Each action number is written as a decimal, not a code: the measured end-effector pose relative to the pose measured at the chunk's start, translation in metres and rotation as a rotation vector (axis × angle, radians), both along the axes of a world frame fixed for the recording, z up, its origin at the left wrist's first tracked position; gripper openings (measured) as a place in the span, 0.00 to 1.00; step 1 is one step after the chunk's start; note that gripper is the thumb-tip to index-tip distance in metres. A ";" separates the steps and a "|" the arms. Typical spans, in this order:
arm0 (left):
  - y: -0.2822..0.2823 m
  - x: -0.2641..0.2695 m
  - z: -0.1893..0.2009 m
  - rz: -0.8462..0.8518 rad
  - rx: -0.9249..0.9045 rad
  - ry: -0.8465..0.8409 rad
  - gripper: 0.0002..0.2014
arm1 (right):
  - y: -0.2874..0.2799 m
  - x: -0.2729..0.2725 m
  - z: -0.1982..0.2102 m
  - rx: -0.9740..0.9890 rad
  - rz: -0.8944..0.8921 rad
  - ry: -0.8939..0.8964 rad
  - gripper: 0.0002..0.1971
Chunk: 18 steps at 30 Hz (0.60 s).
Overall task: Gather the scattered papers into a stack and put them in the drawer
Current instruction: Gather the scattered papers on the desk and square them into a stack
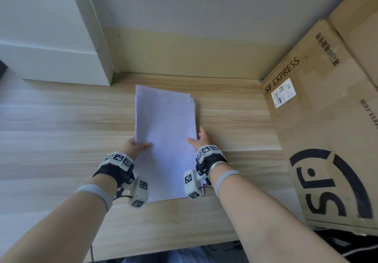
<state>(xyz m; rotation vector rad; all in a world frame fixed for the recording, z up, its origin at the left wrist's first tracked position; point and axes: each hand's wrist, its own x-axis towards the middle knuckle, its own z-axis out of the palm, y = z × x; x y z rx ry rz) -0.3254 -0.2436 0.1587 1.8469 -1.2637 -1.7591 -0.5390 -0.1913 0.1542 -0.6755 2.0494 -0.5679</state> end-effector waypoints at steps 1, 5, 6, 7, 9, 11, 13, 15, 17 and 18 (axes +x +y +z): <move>-0.001 -0.002 0.007 -0.006 -0.021 0.038 0.14 | -0.001 -0.004 0.005 -0.033 -0.051 -0.063 0.44; -0.020 -0.009 0.044 0.027 -0.149 0.113 0.04 | -0.018 -0.019 0.049 -0.272 -0.157 -0.093 0.22; -0.028 -0.011 0.055 0.046 -0.191 0.145 0.04 | -0.023 -0.022 0.064 -0.362 -0.166 -0.118 0.18; -0.035 -0.012 0.064 0.061 -0.230 0.166 0.07 | -0.027 -0.024 0.082 -0.441 -0.155 -0.137 0.16; -0.047 -0.015 0.083 0.091 -0.324 0.168 0.14 | -0.036 -0.024 0.114 -0.542 -0.117 -0.141 0.17; -0.054 -0.017 0.099 0.122 -0.392 0.196 0.11 | -0.041 -0.021 0.135 -0.585 -0.091 -0.131 0.17; -0.059 -0.018 0.109 0.141 -0.424 0.239 0.05 | -0.045 -0.017 0.146 -0.584 -0.090 -0.118 0.18; -0.060 -0.017 0.113 0.160 -0.434 0.273 0.12 | -0.044 -0.012 0.152 -0.571 -0.115 -0.128 0.16; -0.057 -0.015 0.118 0.156 -0.430 0.302 0.12 | -0.042 -0.008 0.154 -0.579 -0.127 -0.162 0.16; -0.057 -0.013 0.120 0.163 -0.430 0.327 0.11 | -0.041 -0.006 0.155 -0.583 -0.128 -0.173 0.17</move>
